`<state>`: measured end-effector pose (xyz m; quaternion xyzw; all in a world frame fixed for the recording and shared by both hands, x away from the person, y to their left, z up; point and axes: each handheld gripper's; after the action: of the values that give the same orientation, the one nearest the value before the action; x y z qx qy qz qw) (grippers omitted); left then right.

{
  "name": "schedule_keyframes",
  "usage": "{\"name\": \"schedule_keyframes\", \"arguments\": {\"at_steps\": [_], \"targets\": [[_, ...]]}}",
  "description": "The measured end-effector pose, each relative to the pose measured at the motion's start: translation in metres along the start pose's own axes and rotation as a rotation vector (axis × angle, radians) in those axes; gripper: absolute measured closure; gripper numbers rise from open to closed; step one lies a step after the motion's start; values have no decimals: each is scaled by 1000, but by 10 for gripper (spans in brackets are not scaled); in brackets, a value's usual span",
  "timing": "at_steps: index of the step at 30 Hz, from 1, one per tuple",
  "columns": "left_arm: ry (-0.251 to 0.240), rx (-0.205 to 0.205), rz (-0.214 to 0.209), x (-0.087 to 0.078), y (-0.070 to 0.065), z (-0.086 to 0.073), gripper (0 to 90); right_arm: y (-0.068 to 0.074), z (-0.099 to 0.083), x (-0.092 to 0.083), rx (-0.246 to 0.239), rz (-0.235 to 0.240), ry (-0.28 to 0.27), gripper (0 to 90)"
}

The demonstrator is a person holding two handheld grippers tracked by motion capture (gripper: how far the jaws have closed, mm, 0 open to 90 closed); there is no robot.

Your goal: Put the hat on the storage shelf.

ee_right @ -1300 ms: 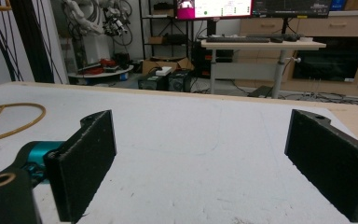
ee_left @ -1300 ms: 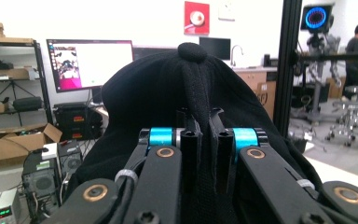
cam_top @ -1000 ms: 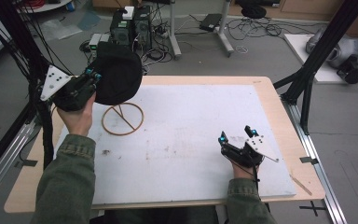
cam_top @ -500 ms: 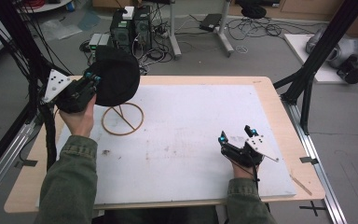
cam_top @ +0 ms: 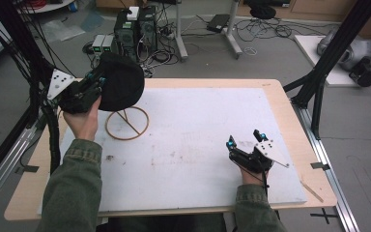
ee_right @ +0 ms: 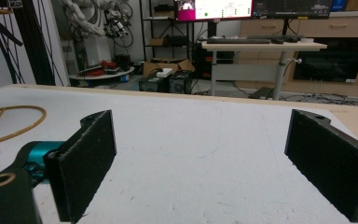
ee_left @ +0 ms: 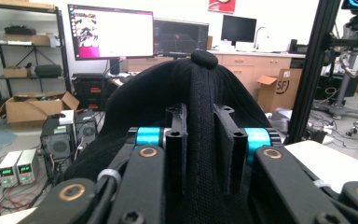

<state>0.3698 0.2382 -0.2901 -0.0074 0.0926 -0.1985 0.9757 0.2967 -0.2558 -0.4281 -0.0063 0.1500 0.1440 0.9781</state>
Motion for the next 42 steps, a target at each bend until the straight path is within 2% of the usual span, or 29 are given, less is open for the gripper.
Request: {"name": "schedule_keyframes", "arguments": {"at_steps": [5, 7, 9, 12, 14, 19, 22, 26, 31, 35, 39, 42], "targets": [[3, -5, 41, -2, 0, 1, 659, -1, 0, 0, 3, -3, 0, 79], [11, 5, 57, -1, -1, 0, 589, -2, 1, -1, 9, -5, -4, 79], [8, 8, 64, -2, -1, -1, 527, -2, 1, -1, 7, -7, -9, 79], [-6, -5, 69, -3, 0, -2, 492, -1, 1, -1, 6, -2, -7, 79], [-9, -3, 66, -3, 0, -1, 427, -1, 2, -2, 2, -4, -12, 79], [-4, 28, 95, -6, -3, -2, 303, -1, 2, -2, 4, -4, -13, 79], [-8, 32, 97, -10, -3, -3, 247, -1, 2, -2, 1, -1, -13, 79], [-9, 24, 108, -14, -3, -5, 196, 0, 2, -2, -1, -1, -12, 79], [-12, 47, 134, -20, -5, -8, 164, 0, 2, -2, 6, -2, -13, 79], [-14, 47, 137, -26, -6, -12, 163, 0, 3, -2, 3, -4, -16, 79], [-20, 82, 176, -32, -11, -19, 163, -1, 3, -3, 9, -11, -23, 79], [-29, 84, 185, -36, -12, -25, 163, -1, 3, -3, 15, -13, -20, 79]]}}
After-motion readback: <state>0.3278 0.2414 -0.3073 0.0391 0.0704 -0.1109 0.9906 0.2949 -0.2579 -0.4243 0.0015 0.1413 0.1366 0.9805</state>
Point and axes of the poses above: each handheld gripper's, and its own axes: x roughly forward along the jaws, z roughly out of its top, y roughly to its left, and after that the axes turned 12 degrees about y, right-handed
